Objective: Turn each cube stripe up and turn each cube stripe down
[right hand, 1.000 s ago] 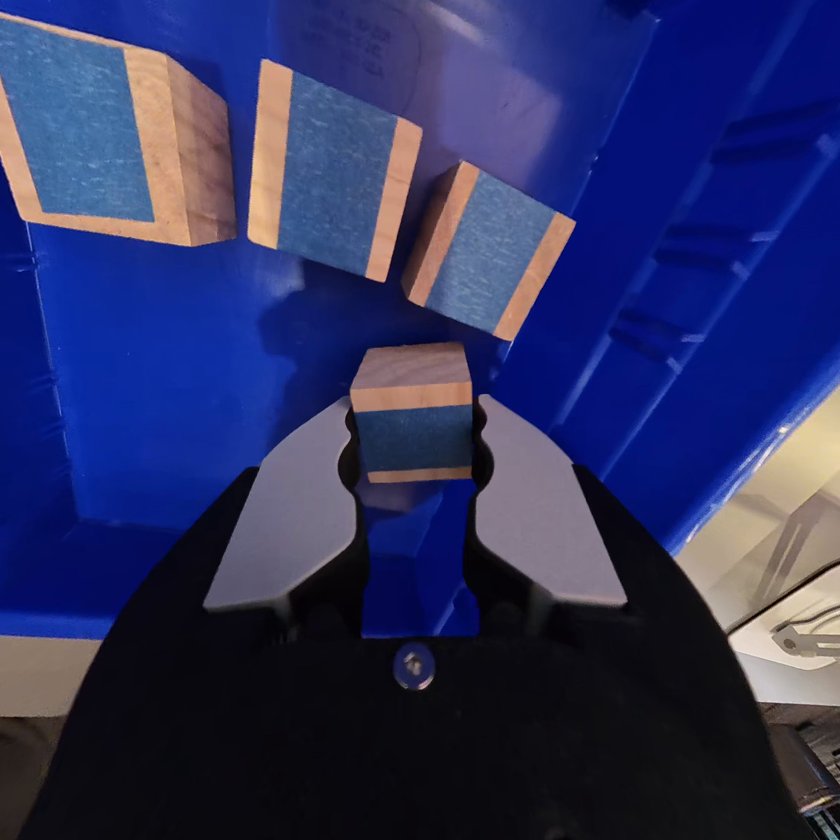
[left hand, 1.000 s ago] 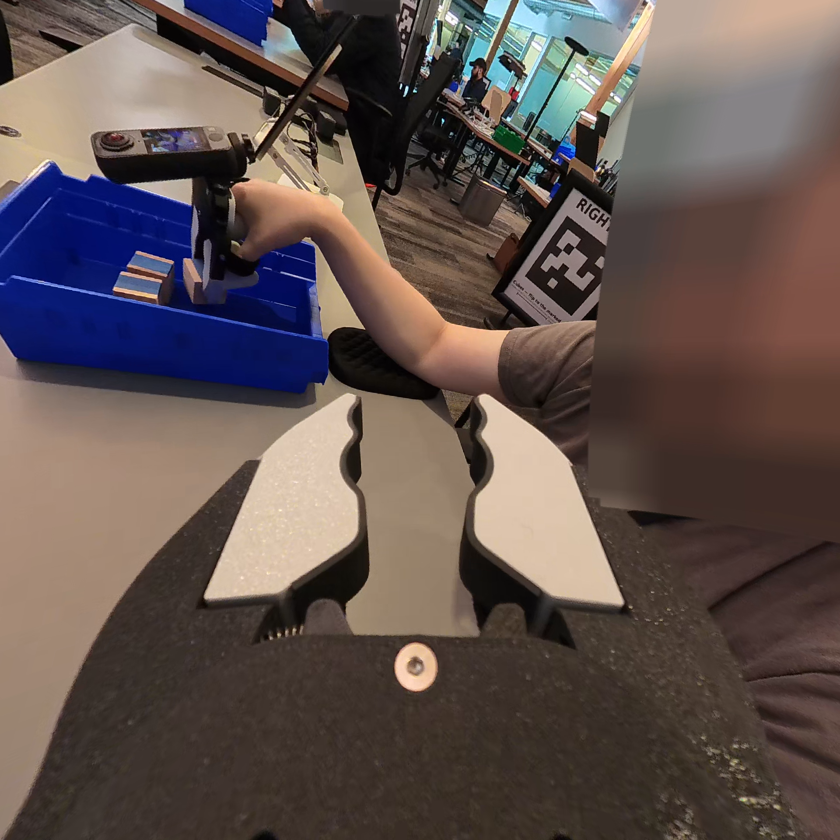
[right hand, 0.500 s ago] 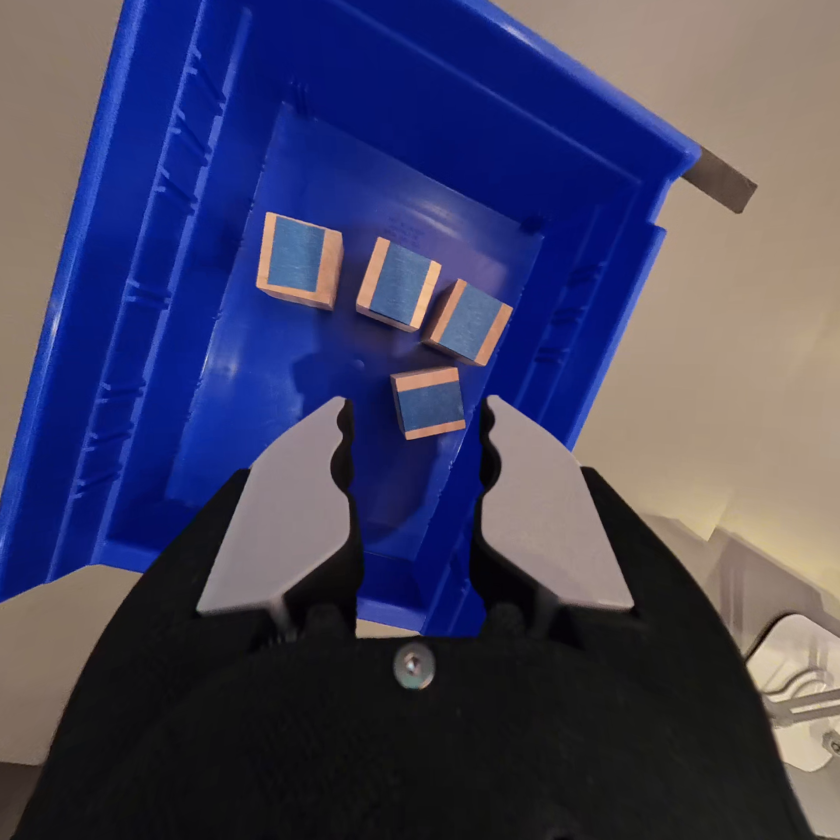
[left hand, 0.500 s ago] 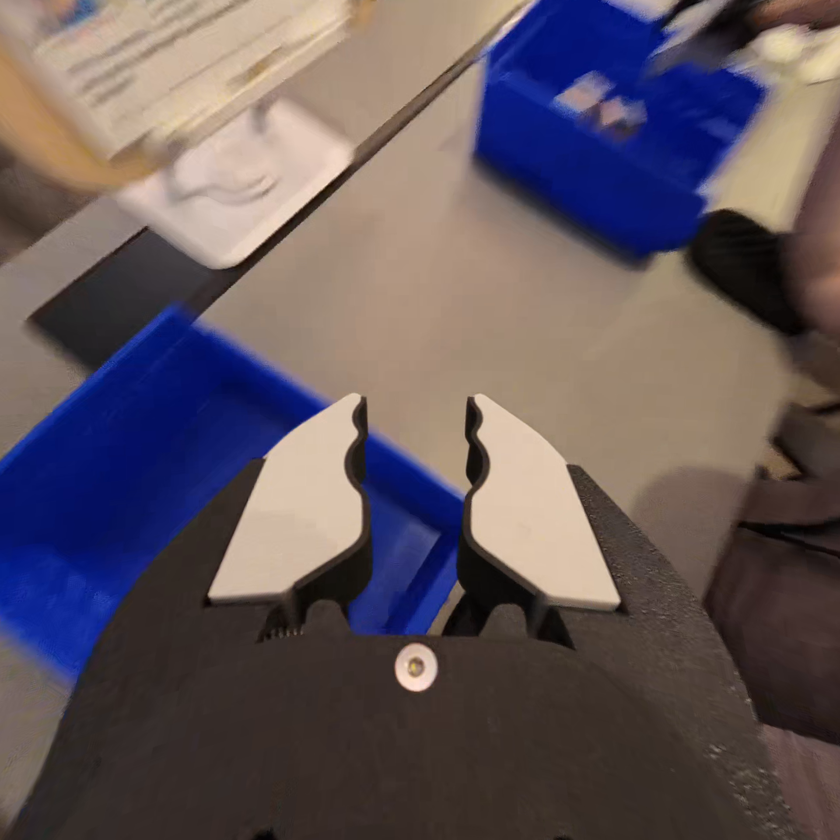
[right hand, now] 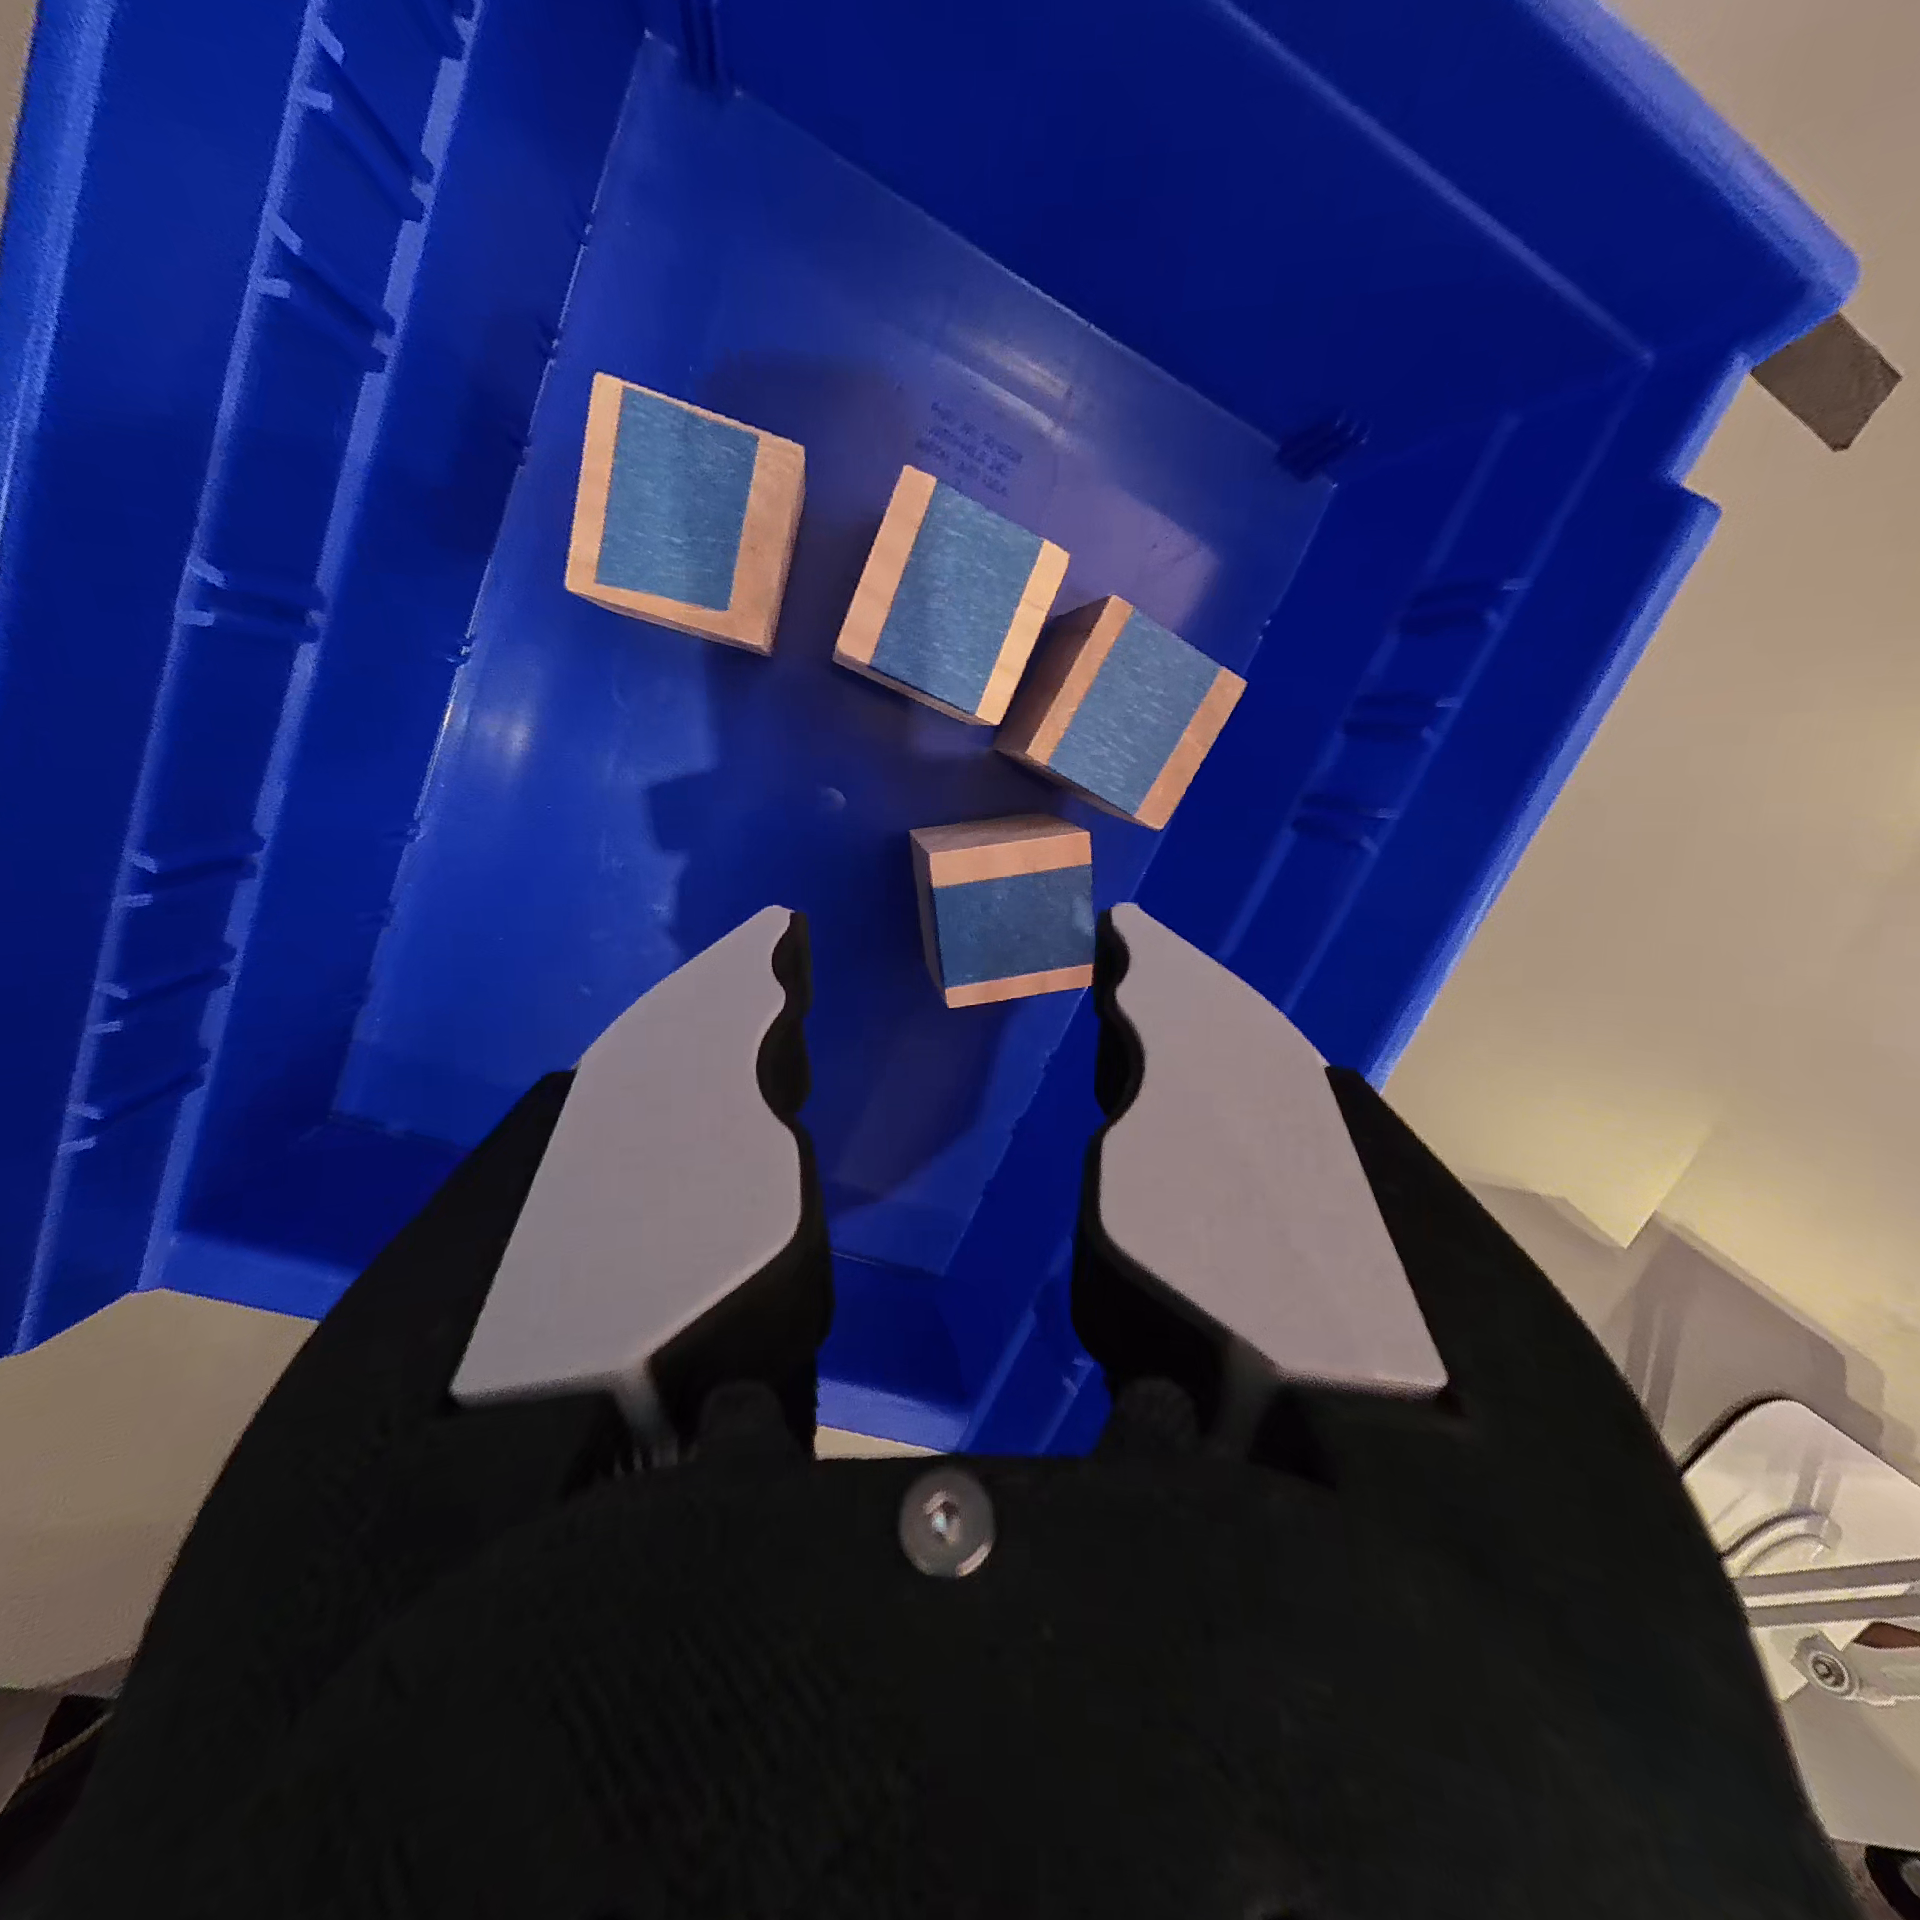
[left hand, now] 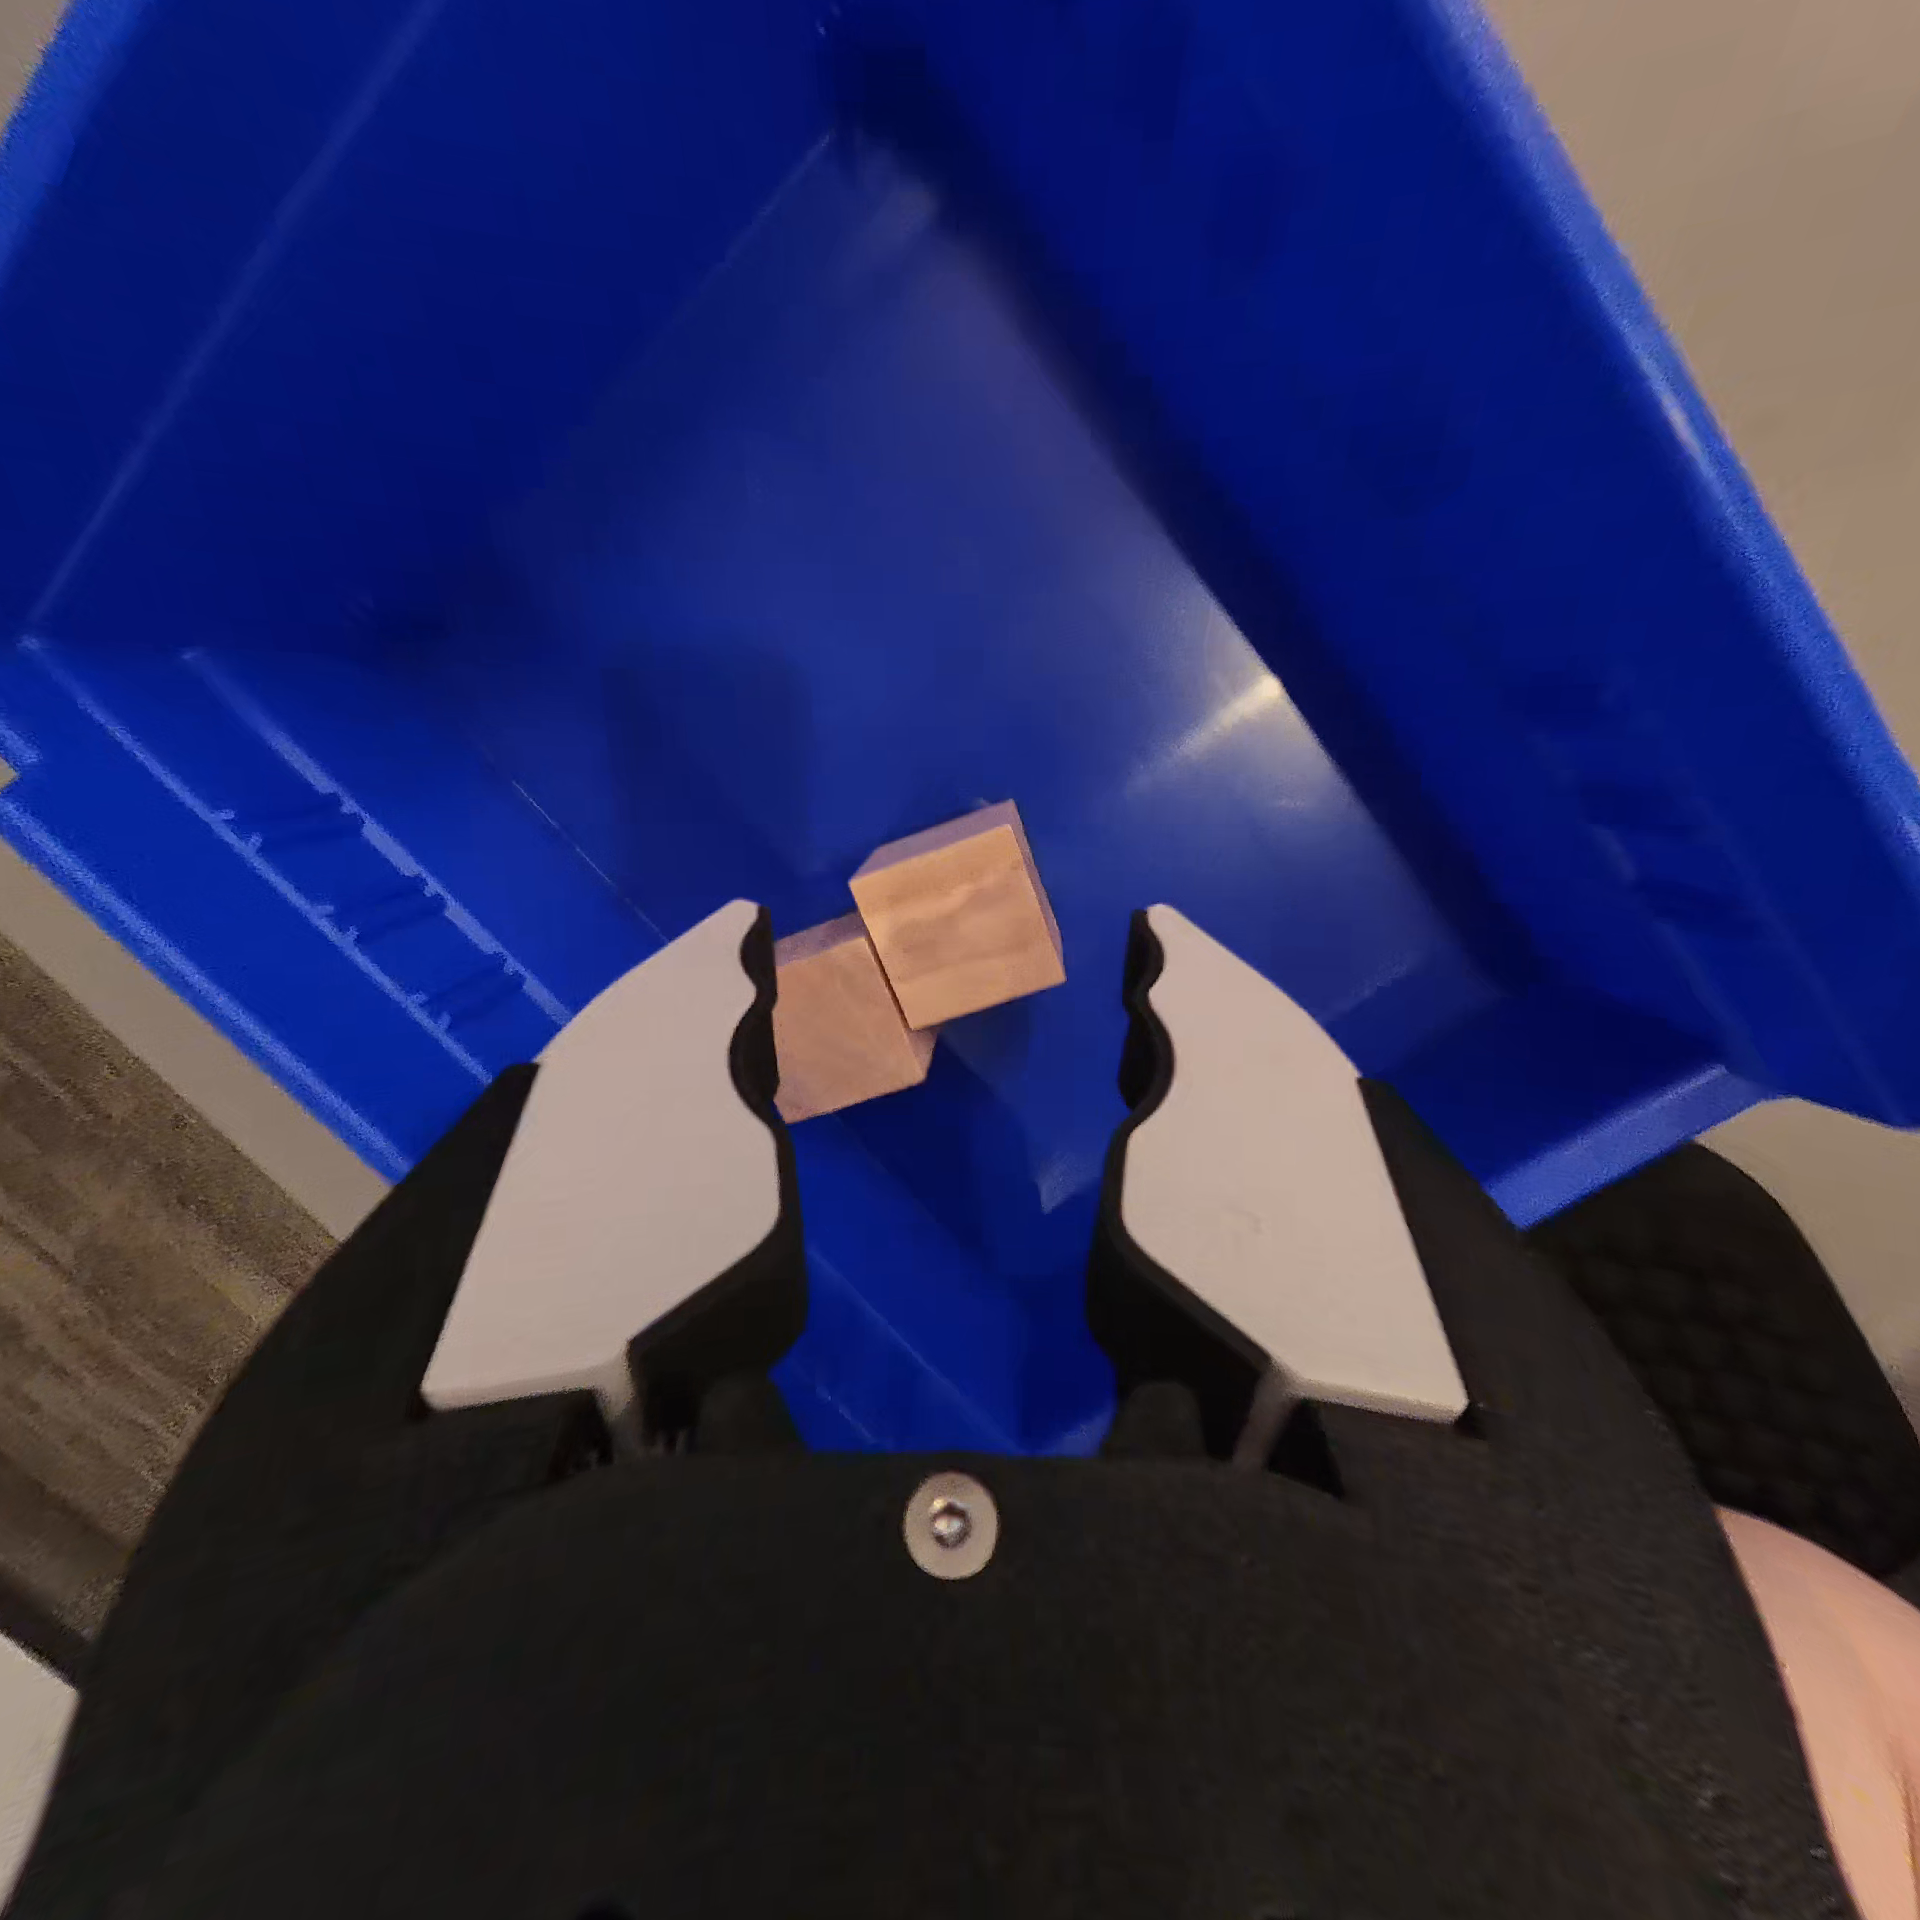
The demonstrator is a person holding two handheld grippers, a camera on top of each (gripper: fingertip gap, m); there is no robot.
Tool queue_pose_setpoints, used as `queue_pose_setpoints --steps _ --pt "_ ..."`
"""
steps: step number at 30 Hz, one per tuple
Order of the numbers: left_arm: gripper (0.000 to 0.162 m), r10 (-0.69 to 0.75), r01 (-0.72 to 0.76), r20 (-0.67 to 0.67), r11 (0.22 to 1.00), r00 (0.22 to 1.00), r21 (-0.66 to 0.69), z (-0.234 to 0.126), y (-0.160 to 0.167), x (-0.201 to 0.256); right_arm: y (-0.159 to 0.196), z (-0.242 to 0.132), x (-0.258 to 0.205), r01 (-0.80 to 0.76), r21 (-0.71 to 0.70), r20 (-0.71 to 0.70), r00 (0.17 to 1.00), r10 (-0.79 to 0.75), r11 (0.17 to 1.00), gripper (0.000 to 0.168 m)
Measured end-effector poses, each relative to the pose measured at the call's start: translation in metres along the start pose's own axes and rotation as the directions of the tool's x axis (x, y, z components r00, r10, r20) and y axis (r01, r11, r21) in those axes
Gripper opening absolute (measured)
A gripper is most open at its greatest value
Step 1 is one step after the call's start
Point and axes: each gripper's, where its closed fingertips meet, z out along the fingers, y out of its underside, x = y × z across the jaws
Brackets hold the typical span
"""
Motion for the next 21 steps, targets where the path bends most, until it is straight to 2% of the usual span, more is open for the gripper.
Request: queue_pose_setpoints --steps 4,13,21 --pt "0.066 -0.023 0.024 0.005 0.994 1.000 -0.105 0.021 0.009 -0.005 0.001 0.001 -0.001 0.011 -0.012 -0.002 1.000 -0.011 1.000 0.054" --pt "0.062 -0.026 0.027 0.008 0.974 1.000 -0.224 0.044 0.021 -0.008 0.005 0.004 -0.004 0.037 -0.039 0.003 0.999 -0.037 0.999 0.052" --pt "0.049 0.078 -0.068 0.021 0.955 0.997 -0.287 0.054 0.020 -0.001 0.004 0.008 -0.007 0.060 -0.056 0.005 0.998 -0.060 0.997 0.051"
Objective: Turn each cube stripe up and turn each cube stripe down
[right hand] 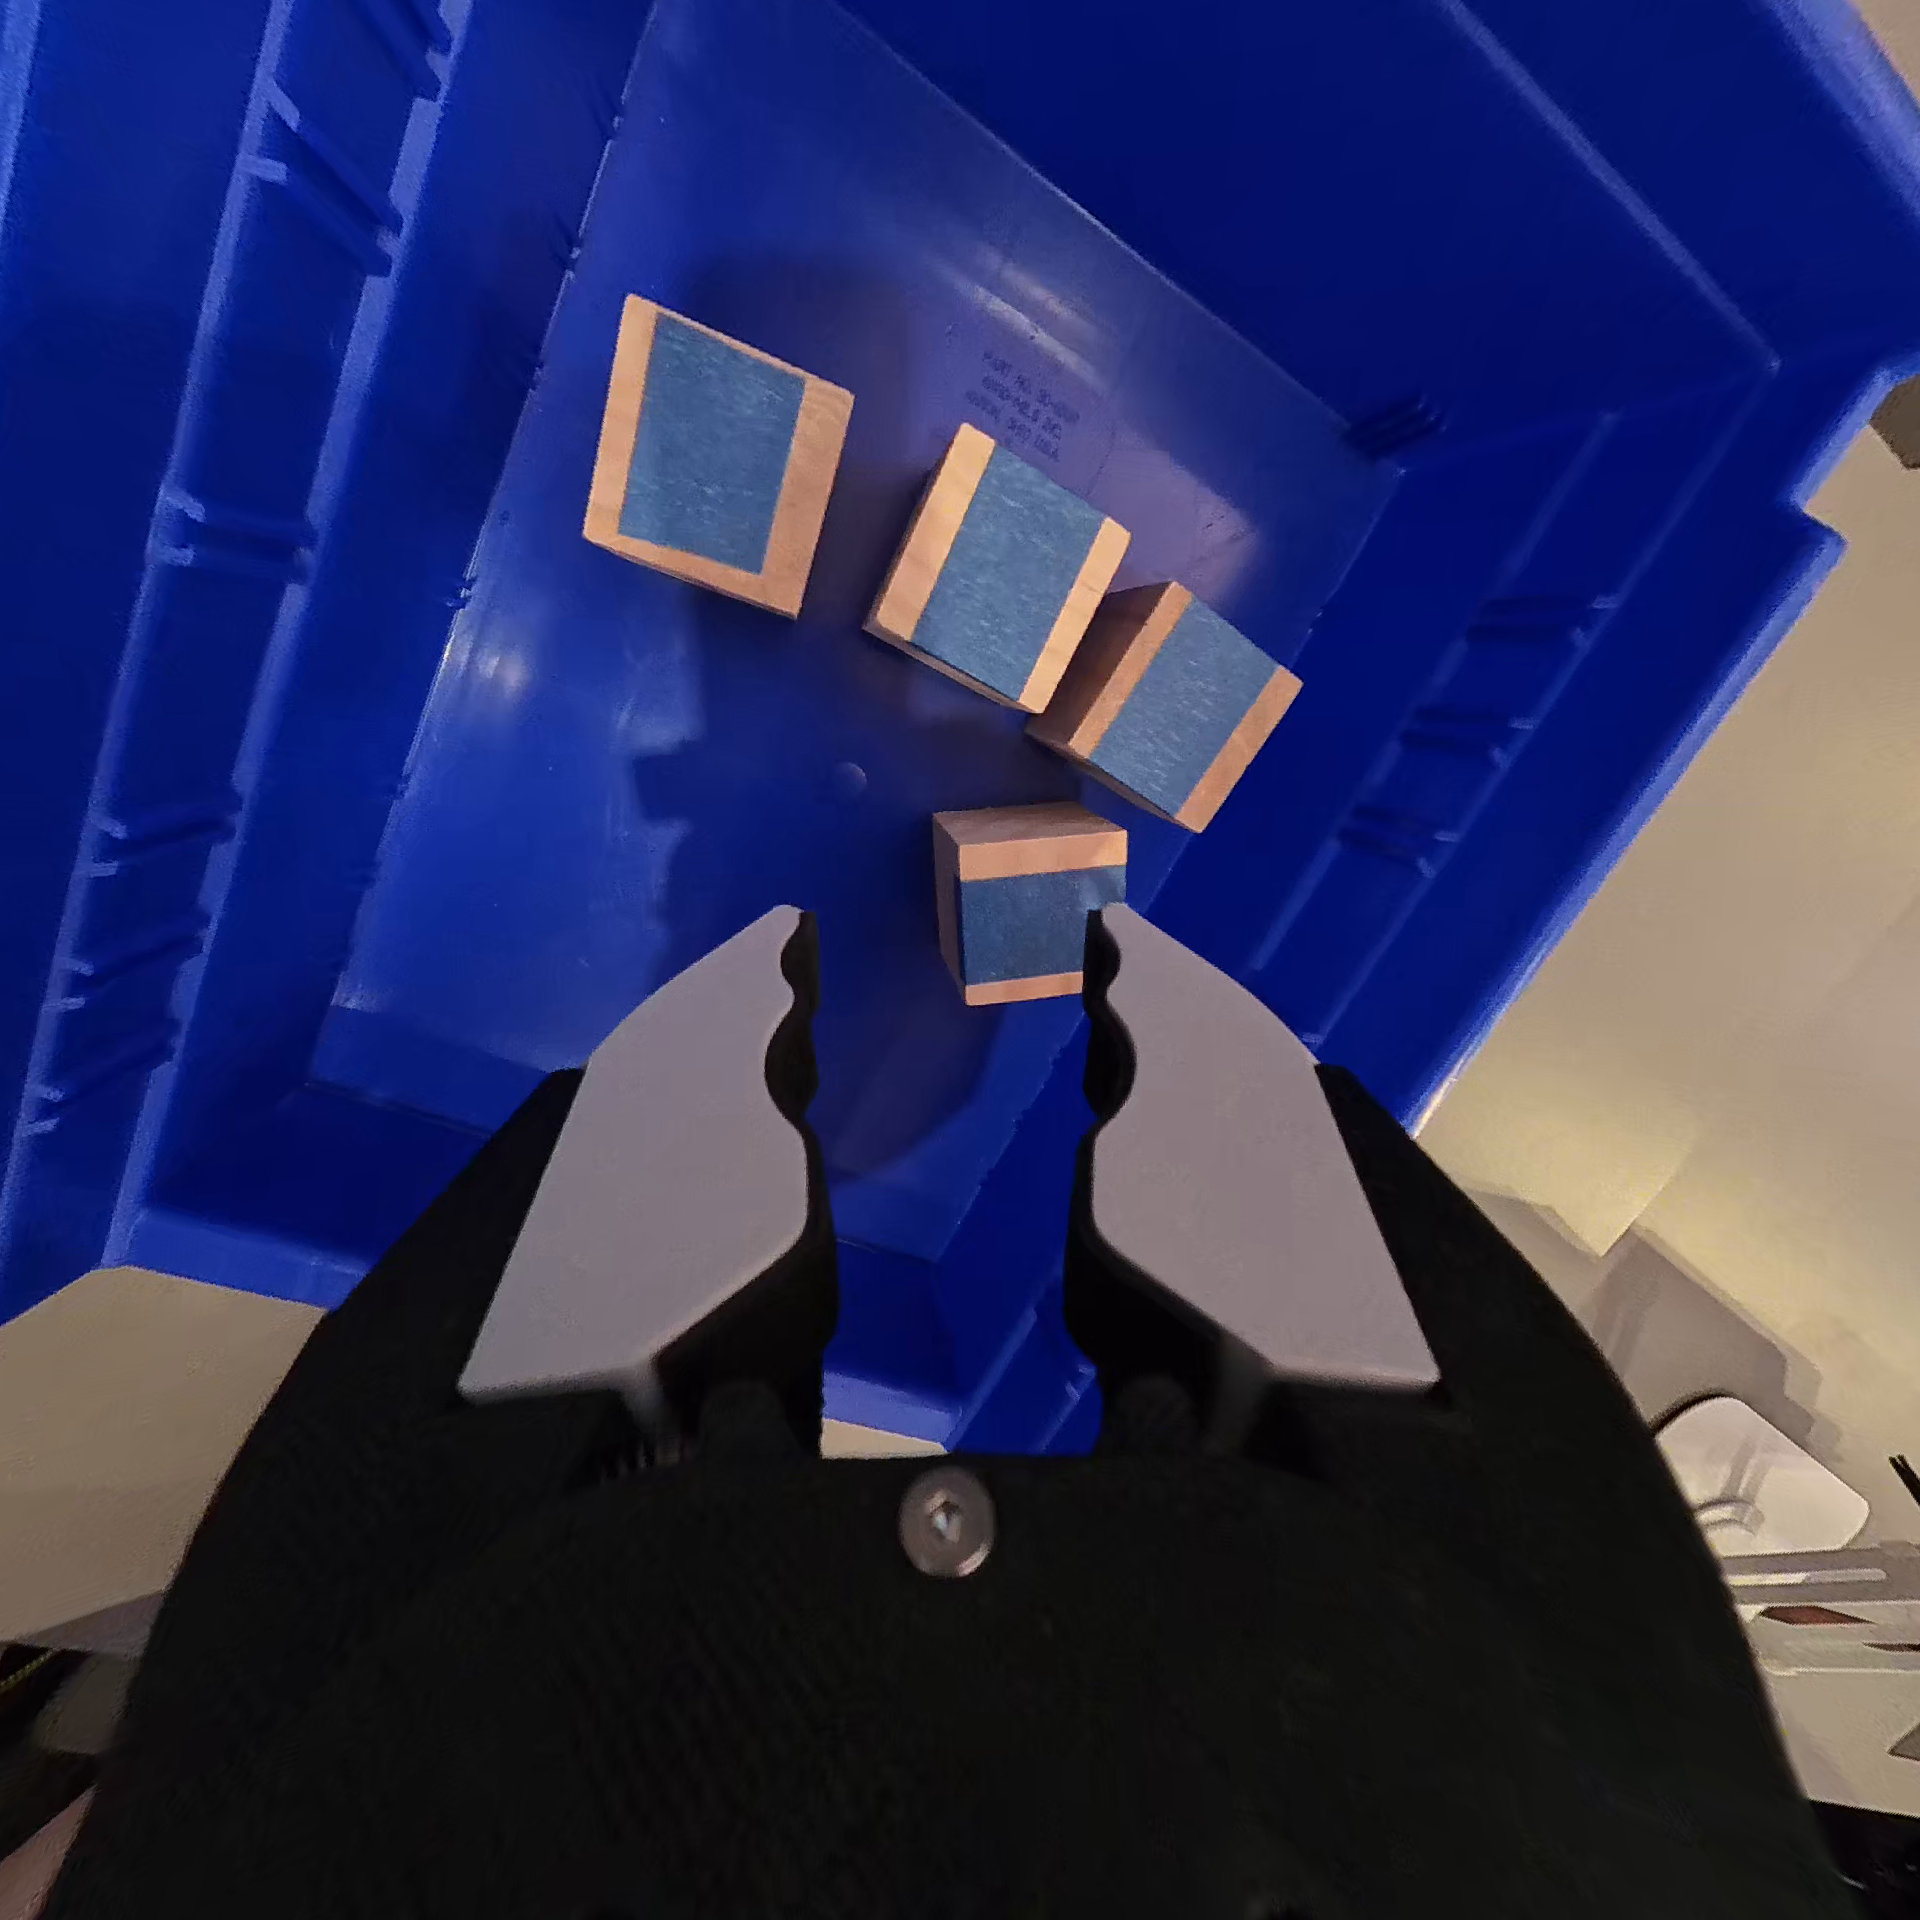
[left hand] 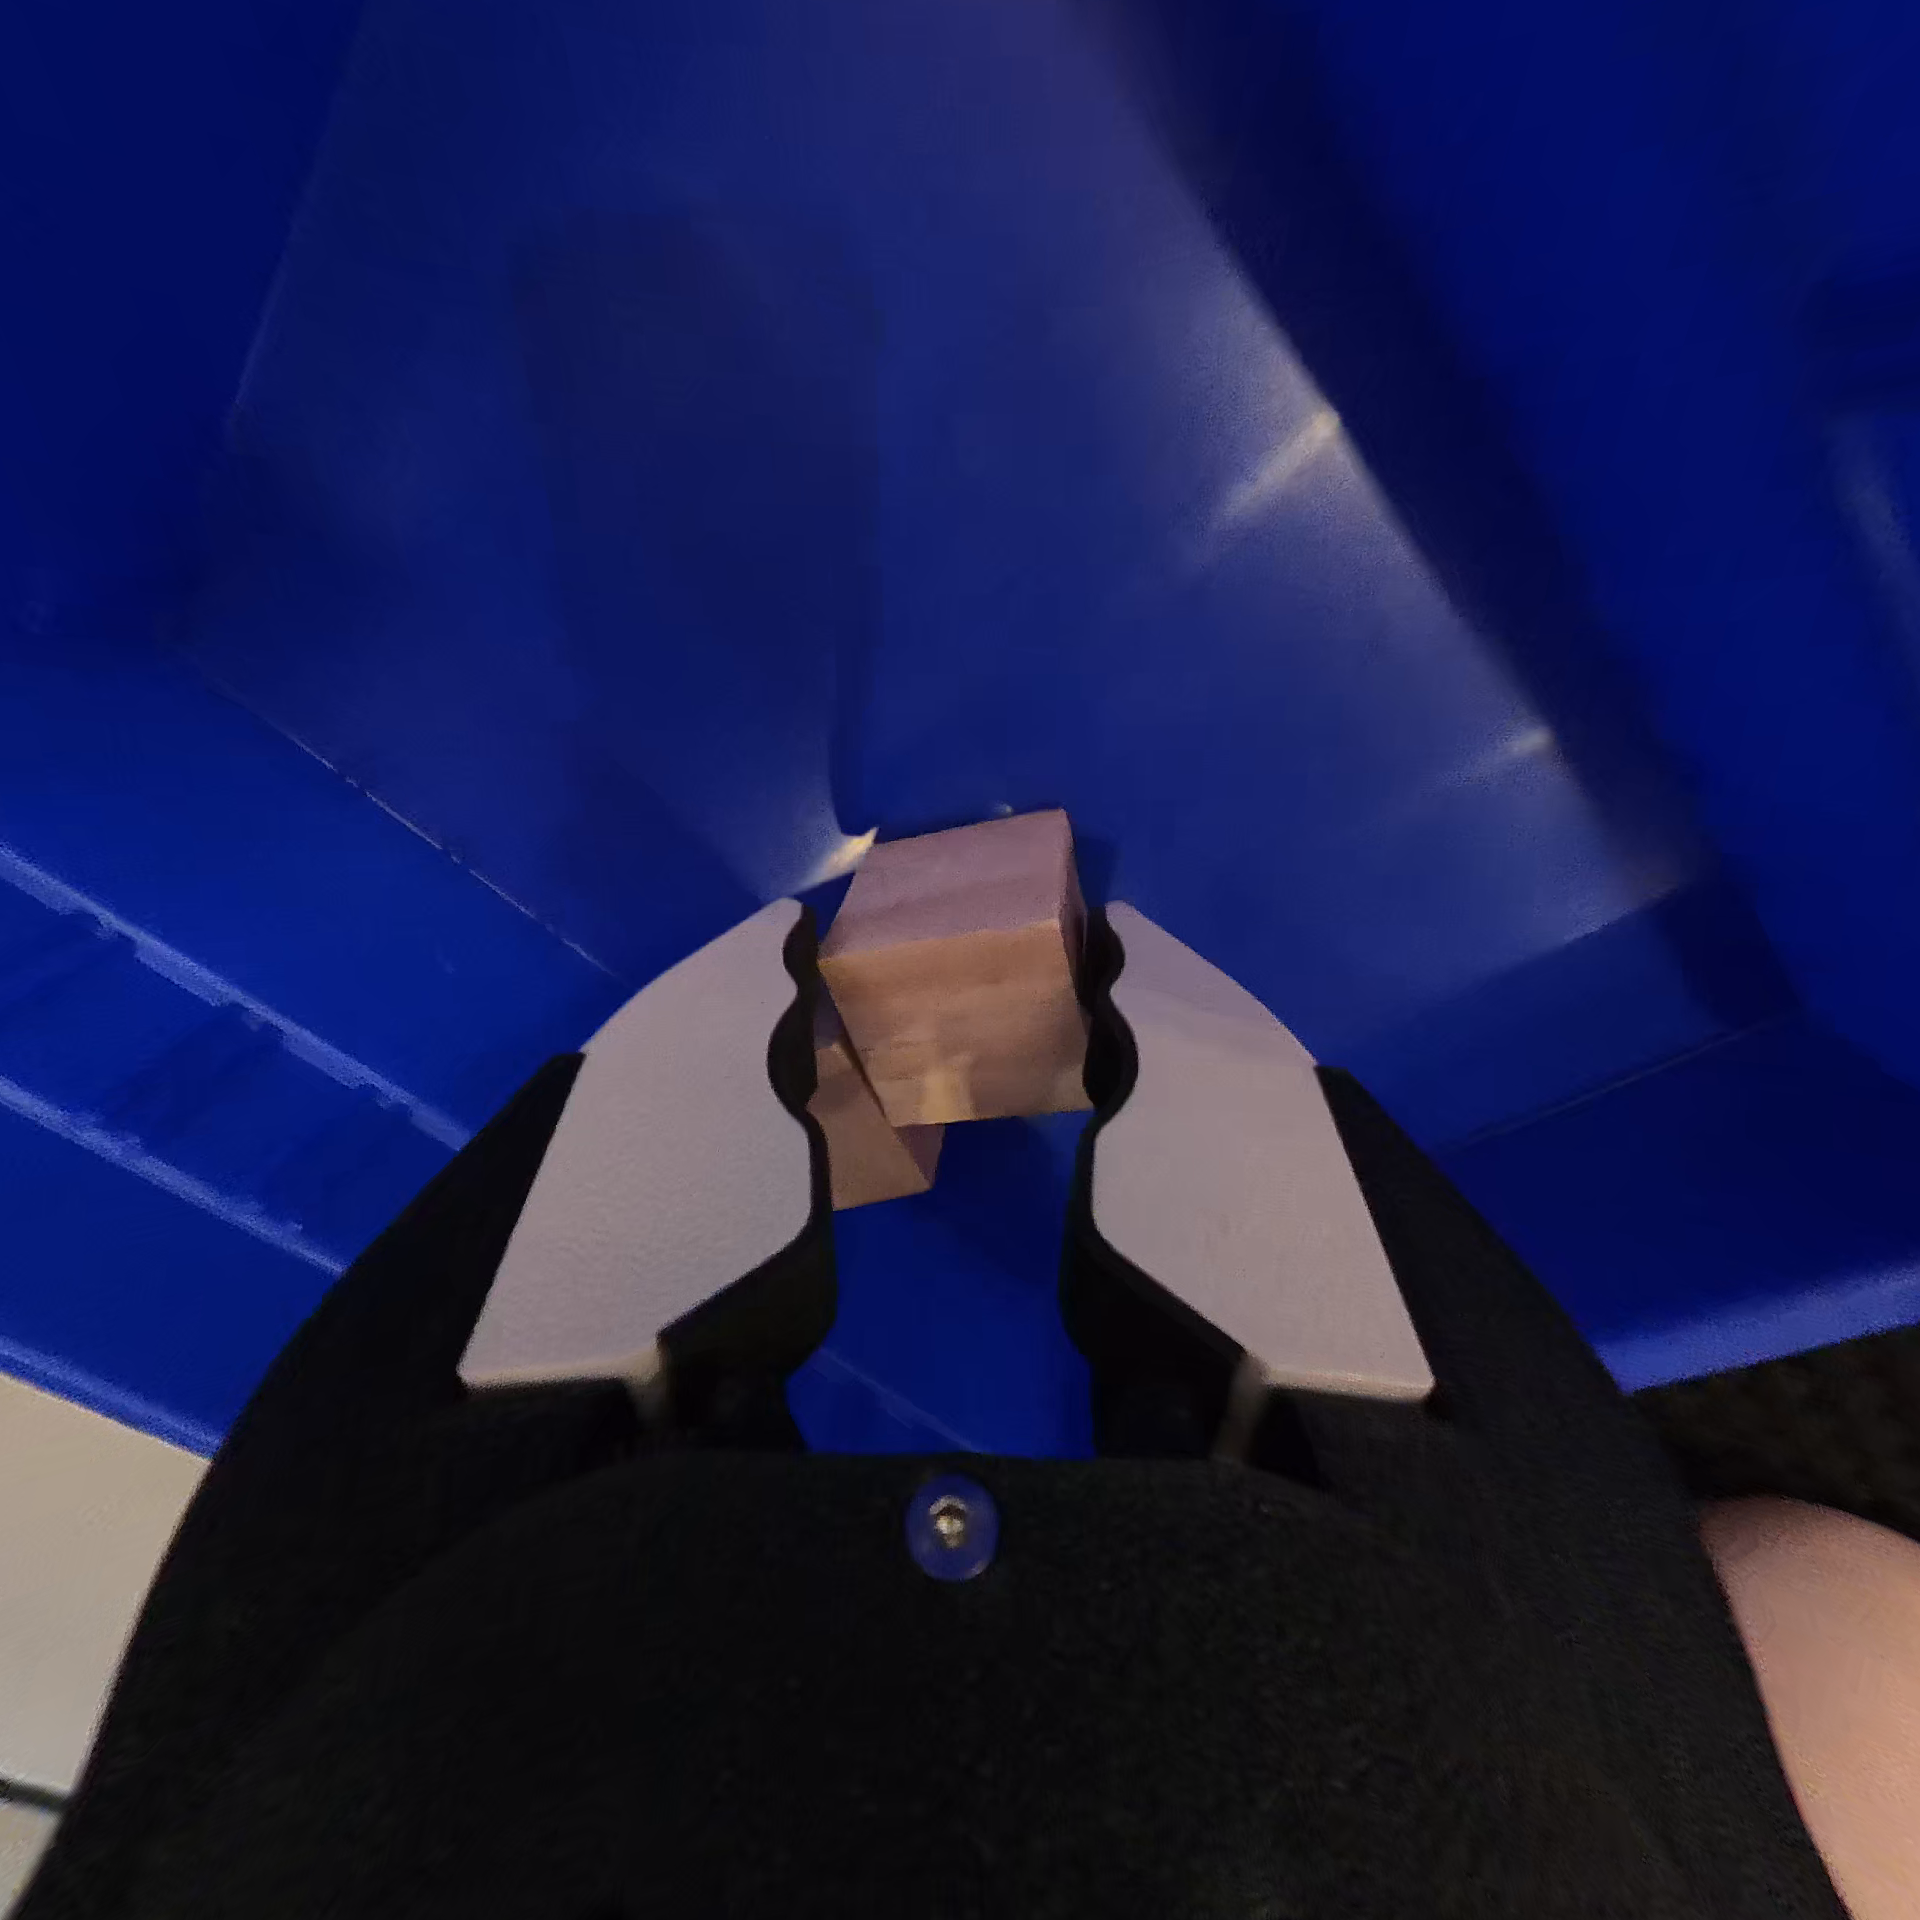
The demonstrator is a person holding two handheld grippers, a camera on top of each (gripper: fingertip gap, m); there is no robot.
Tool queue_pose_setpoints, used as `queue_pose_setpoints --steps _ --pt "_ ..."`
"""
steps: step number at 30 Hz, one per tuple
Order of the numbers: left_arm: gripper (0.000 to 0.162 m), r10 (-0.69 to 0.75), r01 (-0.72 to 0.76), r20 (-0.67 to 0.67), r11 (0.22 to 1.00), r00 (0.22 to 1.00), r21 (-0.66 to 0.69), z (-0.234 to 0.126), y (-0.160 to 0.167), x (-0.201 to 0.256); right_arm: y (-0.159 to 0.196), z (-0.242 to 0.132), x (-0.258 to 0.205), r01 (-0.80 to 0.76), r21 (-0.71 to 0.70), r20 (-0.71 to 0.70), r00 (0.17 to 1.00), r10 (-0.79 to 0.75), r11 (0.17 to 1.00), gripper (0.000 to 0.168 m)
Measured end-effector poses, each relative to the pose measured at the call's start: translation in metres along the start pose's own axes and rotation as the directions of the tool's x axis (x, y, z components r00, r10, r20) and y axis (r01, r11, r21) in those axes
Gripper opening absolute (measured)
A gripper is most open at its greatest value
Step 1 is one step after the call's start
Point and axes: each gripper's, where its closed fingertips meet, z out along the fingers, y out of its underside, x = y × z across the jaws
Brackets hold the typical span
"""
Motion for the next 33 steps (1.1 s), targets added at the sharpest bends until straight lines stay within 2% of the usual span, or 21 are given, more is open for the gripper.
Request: queue_pose_setpoints --steps 2,4,7,13,15,17,20,24,27,30,31,33 --pt "0.047 0.041 -0.041 0.032 0.999 0.999 -0.001 0.000 -0.006 0.002 0.000 0.001 0.000 0.004 -0.005 -0.002 1.000 -0.004 1.000 0.051" --pt "0.047 0.075 -0.075 0.006 0.997 0.997 0.015 0.001 -0.012 0.012 -0.001 0.001 -0.001 0.009 -0.005 0.000 1.000 -0.009 1.000 0.050" --pt "0.054 0.073 -0.073 -0.005 0.997 0.997 -0.012 0.003 -0.009 0.014 -0.001 0.002 -0.003 0.017 -0.009 0.000 1.000 -0.017 1.000 0.050" --pt "0.058 0.025 -0.027 -0.044 0.999 0.999 -0.032 0.006 0.002 0.012 -0.002 0.003 -0.005 0.030 -0.017 0.000 1.000 -0.030 0.999 0.050" --pt "0.047 0.024 -0.029 -0.077 0.998 0.997 -0.060 0.009 0.006 0.016 -0.001 0.004 -0.006 0.035 -0.024 0.000 0.999 -0.035 0.999 0.050" --pt "0.046 0.040 -0.044 -0.063 0.997 0.997 -0.059 0.008 0.003 0.015 -0.001 0.004 -0.007 0.040 -0.030 0.001 0.999 -0.040 0.999 0.050" --pt "0.046 0.079 -0.079 -0.034 0.997 0.996 0.009 -0.001 -0.008 0.014 -0.001 0.004 -0.008 0.041 -0.029 0.001 0.999 -0.041 0.999 0.049" --pt "0.046 0.085 -0.078 -0.018 0.962 0.996 0.263 -0.046 -0.026 0.011 -0.005 -0.003 -0.004 0.020 0.000 -0.024 1.000 -0.020 1.000 0.048" --pt "0.046 0.089 -0.055 -0.036 0.840 0.995 0.540 -0.103 -0.040 0.015 -0.013 -0.019 0.003 -0.018 0.071 -0.071 0.997 0.023 0.997 0.048" --pt "0.045 0.190 0.003 -0.139 0.581 0.972 0.814 -0.177 -0.060 0.042 -0.031 -0.052 0.009 -0.015 0.210 -0.177 0.983 0.053 0.978 0.044" --pt "0.046 0.268 0.056 -0.209 0.484 0.940 0.874 -0.204 -0.065 0.059 -0.041 -0.068 0.006 0.009 0.280 -0.207 0.977 0.052 0.960 0.043" --pt "0.045 0.478 0.208 -0.357 0.337 0.803 0.918 -0.251 -0.067 0.097 -0.066 -0.106 -0.008 0.095 0.450 -0.273 0.961 0.035 0.888 0.045"
